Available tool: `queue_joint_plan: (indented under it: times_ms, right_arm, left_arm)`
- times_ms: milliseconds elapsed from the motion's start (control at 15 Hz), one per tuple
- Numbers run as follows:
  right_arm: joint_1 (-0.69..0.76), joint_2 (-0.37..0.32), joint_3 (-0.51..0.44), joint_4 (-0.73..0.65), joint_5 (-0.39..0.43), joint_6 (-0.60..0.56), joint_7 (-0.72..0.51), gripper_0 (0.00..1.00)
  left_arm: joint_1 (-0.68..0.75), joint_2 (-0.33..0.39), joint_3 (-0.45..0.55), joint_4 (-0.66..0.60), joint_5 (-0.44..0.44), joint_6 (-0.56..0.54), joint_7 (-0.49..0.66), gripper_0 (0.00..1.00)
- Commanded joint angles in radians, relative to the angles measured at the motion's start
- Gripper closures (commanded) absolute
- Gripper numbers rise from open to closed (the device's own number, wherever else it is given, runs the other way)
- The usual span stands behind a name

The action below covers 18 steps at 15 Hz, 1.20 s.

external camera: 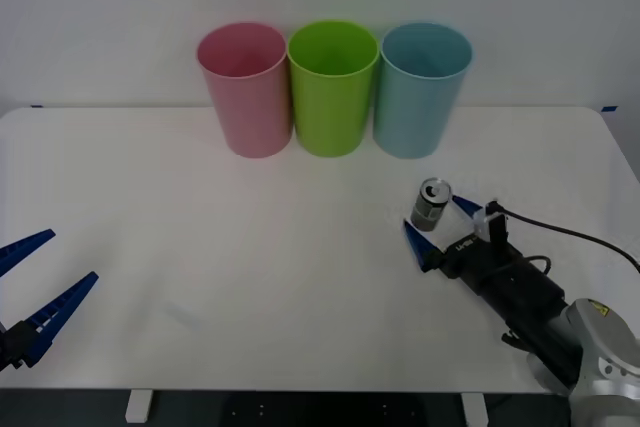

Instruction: Grasp the object on the table and drop it into the matching bin: aluminum can to the light blue bin, PET bottle to the pink bin.

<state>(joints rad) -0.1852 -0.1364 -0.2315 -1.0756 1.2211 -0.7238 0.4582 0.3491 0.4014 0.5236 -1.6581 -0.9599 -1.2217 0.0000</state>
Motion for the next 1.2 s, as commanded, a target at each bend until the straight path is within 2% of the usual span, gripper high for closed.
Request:
queue_joint_plan:
  times_ms: [67, 333, 600, 667, 733, 800, 1200]
  right_arm:
    - [-0.017, 0.0, 0.031, 0.0, -0.002, 0.061, 0.002, 0.0]
    - [-0.034, 0.001, 0.064, 0.0, -0.02, 0.113, 0.002, 0.0]
    - [-0.033, 0.001, 0.069, 0.0, -0.029, 0.118, 0.008, 0.0]
    - [-0.034, 0.001, 0.069, 0.0, -0.029, 0.118, 0.011, 0.2]
    - [-0.033, 0.0, 0.07, 0.0, -0.034, 0.118, 0.011, 0.9]
    - [-0.033, 0.001, 0.07, 0.0, -0.034, 0.118, 0.011, 1.0]
    - [-0.033, 0.0, 0.072, 0.0, -0.048, 0.115, 0.019, 1.0]
  left_arm:
    - [0.0, 0.0, 0.0, 0.0, 0.0, 0.0, 0.0, 0.0]
    - [0.0, 0.0, 0.0, 0.0, 0.0, 0.0, 0.0, 0.0]
    - [0.0, 0.0, 0.0, 0.0, 0.0, 0.0, 0.0, 0.0]
    - [0.0, 0.0, 0.0, 0.0, 0.0, 0.0, 0.0, 0.0]
    - [0.0, 0.0, 0.0, 0.0, 0.0, 0.0, 0.0, 0.0]
    - [0.0, 0.0, 0.0, 0.0, 0.0, 0.0, 0.0, 0.0]
    - [0.0, 0.0, 0.0, 0.0, 0.0, 0.0, 0.0, 0.0]
